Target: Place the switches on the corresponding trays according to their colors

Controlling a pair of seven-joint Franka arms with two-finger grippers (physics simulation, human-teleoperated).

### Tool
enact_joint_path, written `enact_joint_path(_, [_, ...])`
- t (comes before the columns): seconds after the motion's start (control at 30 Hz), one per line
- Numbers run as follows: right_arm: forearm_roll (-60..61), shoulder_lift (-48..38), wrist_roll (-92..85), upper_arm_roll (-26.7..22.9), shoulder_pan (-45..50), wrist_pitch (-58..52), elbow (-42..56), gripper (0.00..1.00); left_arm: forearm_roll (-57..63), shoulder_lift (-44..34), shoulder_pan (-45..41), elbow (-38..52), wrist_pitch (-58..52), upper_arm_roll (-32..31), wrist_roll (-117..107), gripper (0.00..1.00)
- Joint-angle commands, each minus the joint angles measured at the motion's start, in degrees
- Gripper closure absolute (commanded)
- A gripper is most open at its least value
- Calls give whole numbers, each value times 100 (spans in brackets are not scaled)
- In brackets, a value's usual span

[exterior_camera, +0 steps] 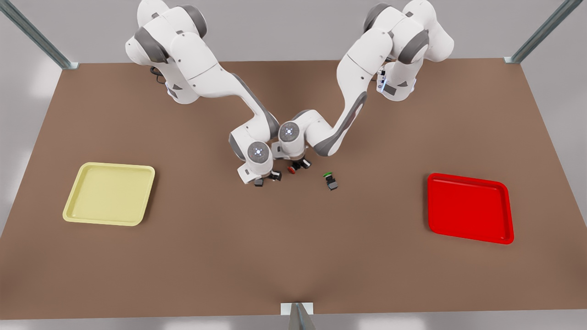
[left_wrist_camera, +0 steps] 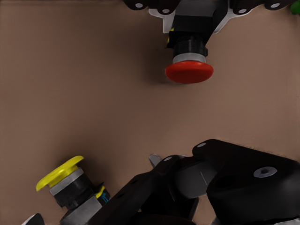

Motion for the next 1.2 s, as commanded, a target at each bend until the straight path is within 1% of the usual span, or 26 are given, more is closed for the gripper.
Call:
enact_joint_path(0.0, [-5, 4, -484, 1, 3, 191, -44, 0, -30, -267, 138, 19, -824, -1, 270, 50])
enact_joint_path(0.03, [-5, 4, -493, 1, 3, 191, -44, 0, -30, -592, 244, 2, -1369, -1, 331, 50])
enact_joint_path(0.07, [-5, 4, -484, 1, 3, 191, -44, 0, -21, -1136, 586, -393, -1879, -1, 586, 49])
enact_joint_path(0.1, [-5, 4, -493, 1, -58, 191, -35, 0, 6, -1663, 1096, -920, -2020, -1, 990, 48])
enact_joint_path(0.17, [-5, 4, -922, 1, -172, 60, -26, 0, 690, -2893, 2211, -2167, -2064, 16, 1693, 48])
enact_joint_path(0.2, [-5, 4, -1064, 1, -181, 24, -17, 0, 953, -3307, 2580, -2590, -2073, 43, 2044, 48])
enact_joint_path(0.23, [-13, 4, -1090, 1, -181, 24, -9, 0, 1174, -3484, 2871, -2872, -2038, 183, 2317, 48])
enact_joint_path(0.3, [-13, 22, -1099, 1, -181, 33, -17, 0, 1324, -3510, 2898, -3074, -1608, 1061, 2661, 48])
enact_joint_path(0.37, [-13, 31, -1880, 1, -225, -160, 9, 0, 1333, -3379, 2916, -3066, -940, 1747, 2749, 48])
enact_joint_path(0.43, [-13, 31, -2242, 1, -243, -275, 18, 0, 1315, -2869, 3381, -2679, -623, 1800, 2775, 48])
enact_joint_path(0.47, [-13, 31, -2259, 1, -243, -275, 18, 0, 1306, -2667, 3452, -2521, -544, 1800, 2784, 44])
enact_joint_path(0.63, [-5, 75, -2242, 1, -181, -231, 26, 0, 1297, -1770, 3821, -1757, -157, 1757, 3021, 45])
enact_joint_path(0.67, [4, 110, -2242, 1, -164, -231, 26, 0, 1306, -1674, 4092, -1581, -157, 1547, 3047, 45])
enact_joint_path(0.7, [4, 127, -2233, 1, -164, -231, 26, 0, 1306, -1577, 4577, -1396, -183, 992, 3047, 45])
enact_joint_path(0.77, [13, 224, -2233, 1, -164, -231, 70, 0, 1306, -1568, 4630, -1352, -210, 939, 3047, 44])
enact_joint_path(0.8, [31, 277, -2224, 1, -155, -231, 70, 0, 1306, -1559, 4621, -1352, -210, 930, 3065, 12])
enact_joint_path(0.83, [48, 286, -2215, 1, -129, -222, 79, 0, 1297, -1559, 4630, -1343, -219, 887, 3056, 0])
enact_joint_path(0.87, [48, 294, -2215, 1, -120, -222, 70, 0, 1280, -1559, 4630, -1125, -551, 869, 3082, 0])
enact_joint_path(0.9, [48, 321, -2215, 1, -120, -222, 70, 0, 694, -1550, 4630, -432, -1559, 764, 3135, 0])
enact_joint_path(0.93, [48, 321, -2215, 1, -120, -222, 70, 0, -301, -1497, 4586, 747, -3100, 763, 3091, 0])
enact_joint_path(0.97, [57, 321, -2215, 1, -120, -231, 70, 0, -487, -1497, 4586, 1521, -4137, 763, 3074, 0])
enact_joint_path(1.0, [57, 312, -2215, 1, -129, -240, 70, 0, -487, -1515, 4226, 2330, -5122, 763, 2907, 0])
enact_joint_path(1.03, [57, 312, -2215, 1, -137, -240, 70, 0, -495, -1576, 4015, 2542, -5518, 763, 1870, 0])
enact_joint_path(1.07, [48, 312, -2224, 1, -137, -240, 70, 11, -530, -1743, 4015, 2542, -5597, 763, 1861, 0])
enact_joint_path(1.1, [57, 303, -2224, 1, -146, -249, 70, 17, -539, -1858, 4015, 2550, -5738, 763, 1852, 0])
enact_joint_path(1.17, [57, 294, -2242, 1, -181, -266, 70, 17, -601, -2138, 4015, 2463, -5475, 807, 1852, 0])
